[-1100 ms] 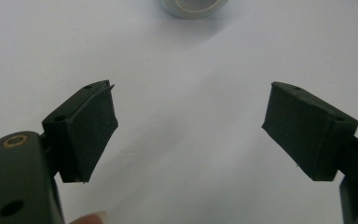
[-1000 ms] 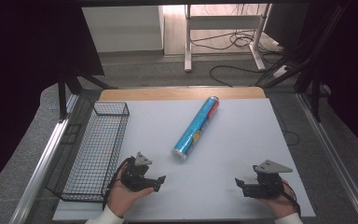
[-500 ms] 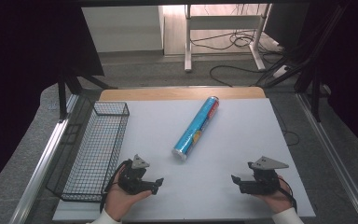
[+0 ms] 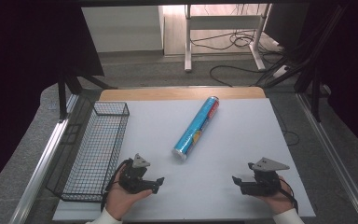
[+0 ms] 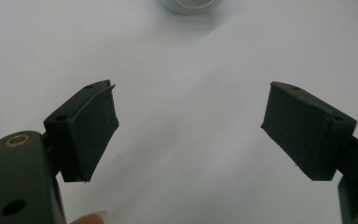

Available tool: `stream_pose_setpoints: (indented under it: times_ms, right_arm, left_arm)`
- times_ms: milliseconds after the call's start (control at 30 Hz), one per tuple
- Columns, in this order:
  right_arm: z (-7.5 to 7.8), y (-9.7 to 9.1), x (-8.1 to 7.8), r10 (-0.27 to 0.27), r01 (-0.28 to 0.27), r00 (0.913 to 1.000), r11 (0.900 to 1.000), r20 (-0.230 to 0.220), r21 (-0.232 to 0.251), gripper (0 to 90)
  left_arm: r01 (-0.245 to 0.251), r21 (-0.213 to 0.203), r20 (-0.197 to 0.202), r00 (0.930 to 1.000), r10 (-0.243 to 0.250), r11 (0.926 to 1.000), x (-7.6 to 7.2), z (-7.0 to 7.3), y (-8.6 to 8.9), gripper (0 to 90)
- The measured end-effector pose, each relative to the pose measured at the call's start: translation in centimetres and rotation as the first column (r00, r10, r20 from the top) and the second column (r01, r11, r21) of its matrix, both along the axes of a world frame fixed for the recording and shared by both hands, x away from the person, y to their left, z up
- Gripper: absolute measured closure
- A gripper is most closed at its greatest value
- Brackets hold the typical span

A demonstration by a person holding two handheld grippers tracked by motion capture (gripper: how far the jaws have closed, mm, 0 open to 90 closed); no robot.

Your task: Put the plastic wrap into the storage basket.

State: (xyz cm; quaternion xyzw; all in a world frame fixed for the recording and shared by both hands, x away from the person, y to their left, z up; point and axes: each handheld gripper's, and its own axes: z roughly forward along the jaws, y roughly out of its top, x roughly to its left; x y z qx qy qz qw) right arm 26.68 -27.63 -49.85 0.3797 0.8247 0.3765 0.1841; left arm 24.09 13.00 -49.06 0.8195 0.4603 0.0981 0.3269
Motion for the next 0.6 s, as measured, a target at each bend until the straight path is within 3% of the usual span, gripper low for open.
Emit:
stream_pose_setpoints:
  times_ms: [200, 467, 600]
  right_arm:
    - [0.1, -0.1, 0.0, -0.009, 0.009, 1.0, 1.0, 0.002, -0.004, 19.0]
    - [0.3, -0.3, -0.2, -0.021, 0.021, 0.9997, 0.9998, 0.015, -0.004, 18.9]
    - [0.4, -0.5, -0.2, -0.031, 0.031, 0.9993, 0.9995, 0.018, 0.001, 18.9]
  left_arm:
    - [0.007, -0.006, 0.004, 1.0, -0.007, 1.0, 0.2, 0.7, -0.4, 17.3]
    - [0.031, 0.008, 0.043, 0.9986, -0.032, 0.9995, 0.7, 3.5, -1.4, 17.2]
    - [0.039, 0.001, 0.042, 0.9984, -0.039, 0.9992, 1.6, 4.4, -1.8, 17.2]
